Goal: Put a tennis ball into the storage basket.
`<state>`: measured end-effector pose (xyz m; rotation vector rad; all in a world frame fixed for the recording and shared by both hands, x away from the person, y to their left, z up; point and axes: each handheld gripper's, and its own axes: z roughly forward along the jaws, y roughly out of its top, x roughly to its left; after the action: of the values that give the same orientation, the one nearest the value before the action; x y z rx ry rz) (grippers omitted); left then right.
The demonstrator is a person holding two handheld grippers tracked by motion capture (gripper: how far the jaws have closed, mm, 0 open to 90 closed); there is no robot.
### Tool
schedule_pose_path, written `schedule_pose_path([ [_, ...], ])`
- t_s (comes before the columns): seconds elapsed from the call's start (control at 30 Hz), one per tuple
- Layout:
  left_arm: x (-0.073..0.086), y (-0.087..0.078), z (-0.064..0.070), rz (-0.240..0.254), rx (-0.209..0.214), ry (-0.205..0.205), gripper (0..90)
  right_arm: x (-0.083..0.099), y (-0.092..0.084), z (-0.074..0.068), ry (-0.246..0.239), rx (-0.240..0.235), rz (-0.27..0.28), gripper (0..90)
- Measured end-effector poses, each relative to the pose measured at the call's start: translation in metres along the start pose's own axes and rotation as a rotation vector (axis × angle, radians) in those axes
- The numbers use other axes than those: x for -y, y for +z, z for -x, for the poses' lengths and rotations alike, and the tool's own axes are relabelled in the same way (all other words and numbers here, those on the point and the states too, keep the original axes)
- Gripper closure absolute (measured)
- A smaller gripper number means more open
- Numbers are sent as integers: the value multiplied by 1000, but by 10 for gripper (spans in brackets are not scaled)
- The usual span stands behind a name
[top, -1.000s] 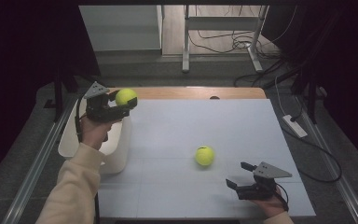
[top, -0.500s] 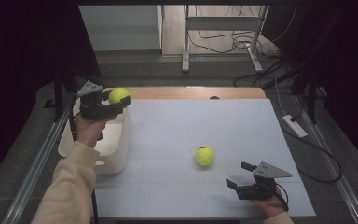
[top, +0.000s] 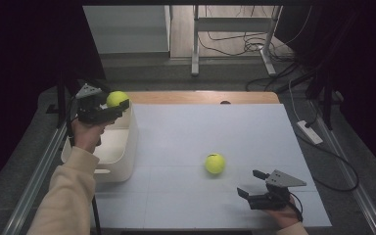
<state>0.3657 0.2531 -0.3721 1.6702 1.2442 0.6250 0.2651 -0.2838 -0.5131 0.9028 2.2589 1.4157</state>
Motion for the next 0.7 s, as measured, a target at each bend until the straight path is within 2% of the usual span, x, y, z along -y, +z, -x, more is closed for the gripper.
schedule_pose_path([
  [0.43,3,-2,-12,-11,-25,-18,270,0,0,-1,-2,-1,-3,96],
  [0.7,7,-4,-26,-13,-71,-53,270,0,1,-1,-2,1,-7,96],
])
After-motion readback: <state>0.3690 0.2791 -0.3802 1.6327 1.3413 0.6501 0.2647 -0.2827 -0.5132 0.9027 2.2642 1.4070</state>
